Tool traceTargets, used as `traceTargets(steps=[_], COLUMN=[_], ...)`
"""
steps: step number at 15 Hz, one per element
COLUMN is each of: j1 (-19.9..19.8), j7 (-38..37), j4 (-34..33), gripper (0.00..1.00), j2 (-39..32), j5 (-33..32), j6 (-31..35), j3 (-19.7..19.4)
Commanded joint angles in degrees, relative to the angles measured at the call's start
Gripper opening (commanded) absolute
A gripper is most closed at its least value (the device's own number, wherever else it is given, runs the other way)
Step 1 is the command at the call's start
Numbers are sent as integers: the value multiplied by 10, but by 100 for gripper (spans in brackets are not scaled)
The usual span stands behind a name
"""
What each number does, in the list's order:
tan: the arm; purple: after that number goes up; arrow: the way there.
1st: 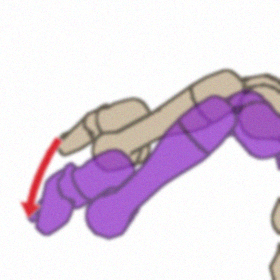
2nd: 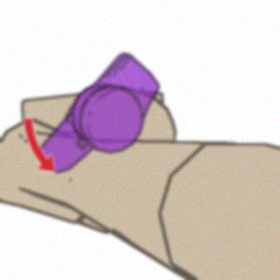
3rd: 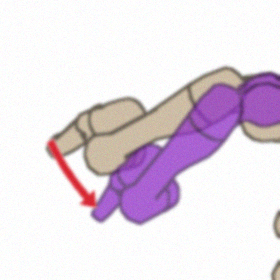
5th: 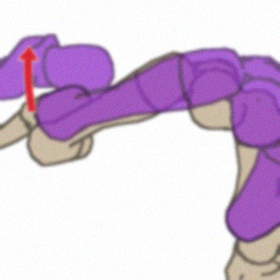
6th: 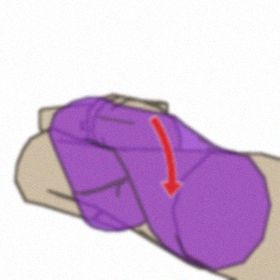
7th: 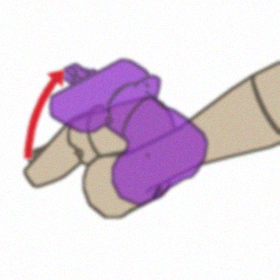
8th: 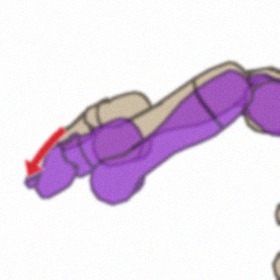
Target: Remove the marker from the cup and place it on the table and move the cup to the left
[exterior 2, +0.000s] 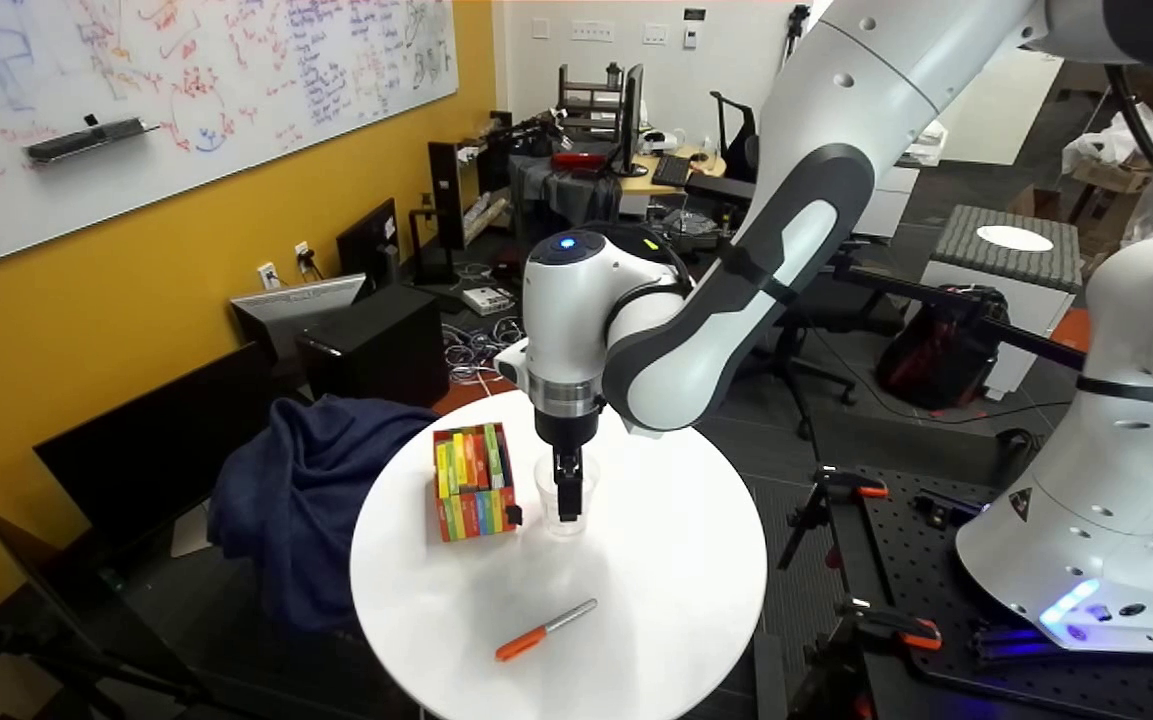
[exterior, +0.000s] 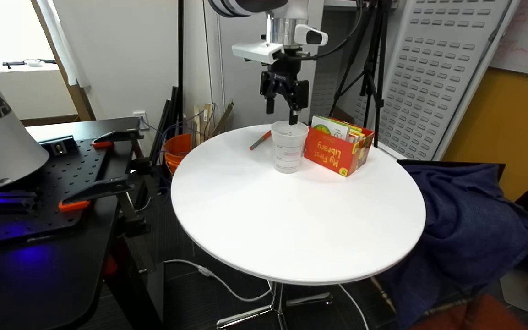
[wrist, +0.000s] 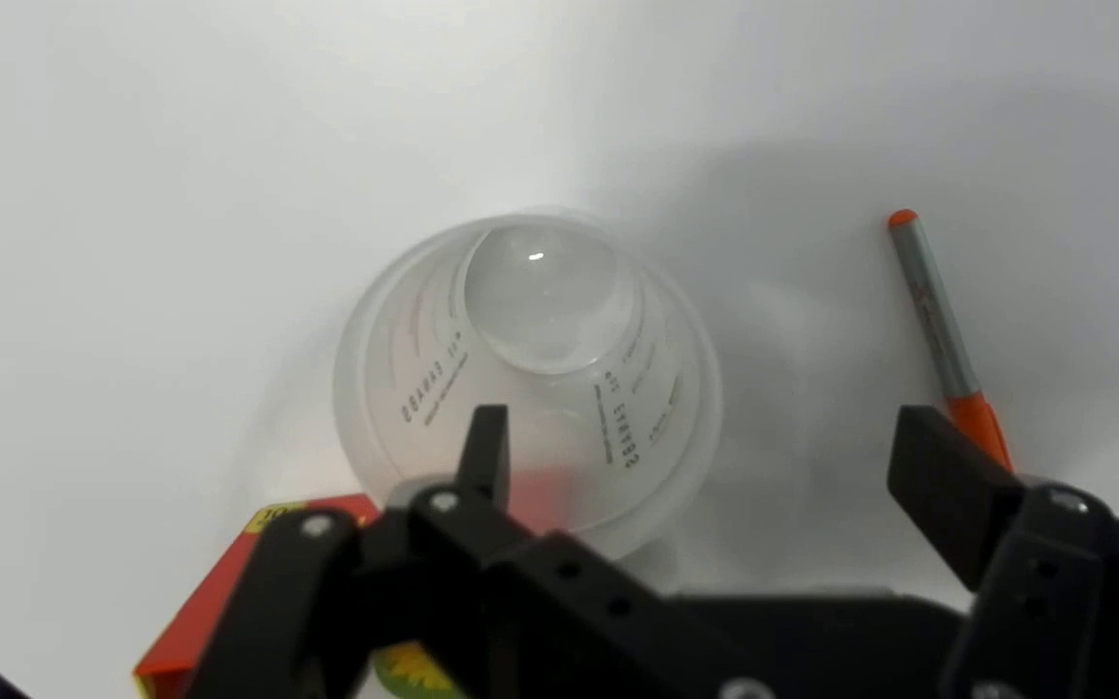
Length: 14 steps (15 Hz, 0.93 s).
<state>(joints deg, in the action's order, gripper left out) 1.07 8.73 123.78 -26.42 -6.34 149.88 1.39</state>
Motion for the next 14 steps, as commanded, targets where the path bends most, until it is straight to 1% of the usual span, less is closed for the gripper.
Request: traceTargets(steps=[1, 4, 7, 11, 14], j1=[17, 23, 15, 22, 20], j7=[-27, -40, -27, -50, -65], j4=[15, 35, 55, 82, 94], gripper=[100, 100, 100, 100, 100], j2=[33, 59, 90, 135, 162], j5=[-18, -26, -17, -35, -52], j6=[-24, -19, -25, -27, -26], j3=[-12, -18, -9, -19, -20])
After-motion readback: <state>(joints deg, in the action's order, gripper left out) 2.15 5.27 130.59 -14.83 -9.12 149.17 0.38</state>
